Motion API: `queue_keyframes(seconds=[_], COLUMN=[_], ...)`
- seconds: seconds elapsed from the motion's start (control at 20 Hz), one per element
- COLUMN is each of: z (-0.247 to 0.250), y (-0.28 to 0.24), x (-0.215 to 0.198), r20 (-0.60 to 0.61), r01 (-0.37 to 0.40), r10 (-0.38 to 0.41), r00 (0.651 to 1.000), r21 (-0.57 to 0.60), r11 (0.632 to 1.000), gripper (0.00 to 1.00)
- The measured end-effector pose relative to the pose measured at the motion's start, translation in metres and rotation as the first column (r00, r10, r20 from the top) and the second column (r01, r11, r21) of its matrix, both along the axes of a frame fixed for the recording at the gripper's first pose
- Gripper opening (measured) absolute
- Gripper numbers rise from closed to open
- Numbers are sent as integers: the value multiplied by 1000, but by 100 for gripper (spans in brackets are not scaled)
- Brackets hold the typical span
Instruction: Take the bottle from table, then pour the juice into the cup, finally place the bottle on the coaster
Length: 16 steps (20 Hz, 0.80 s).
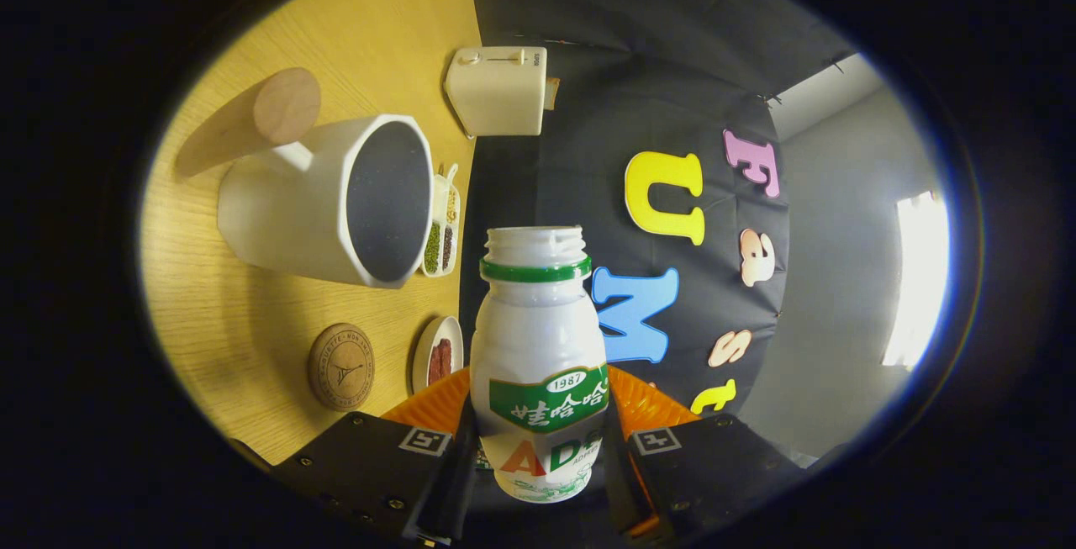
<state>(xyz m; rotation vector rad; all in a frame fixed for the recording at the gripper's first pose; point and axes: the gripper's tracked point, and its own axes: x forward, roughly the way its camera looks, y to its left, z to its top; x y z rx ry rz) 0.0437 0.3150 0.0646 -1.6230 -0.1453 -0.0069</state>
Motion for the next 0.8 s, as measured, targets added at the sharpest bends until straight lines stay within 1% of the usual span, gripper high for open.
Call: queue_keyframes(seconds=[0.8], z=[3], y=[2], x=[-1], r20=[28], r01=[5], r10=[-3], r00=[1000], r21=[-66], r11=[998], gripper=[64])
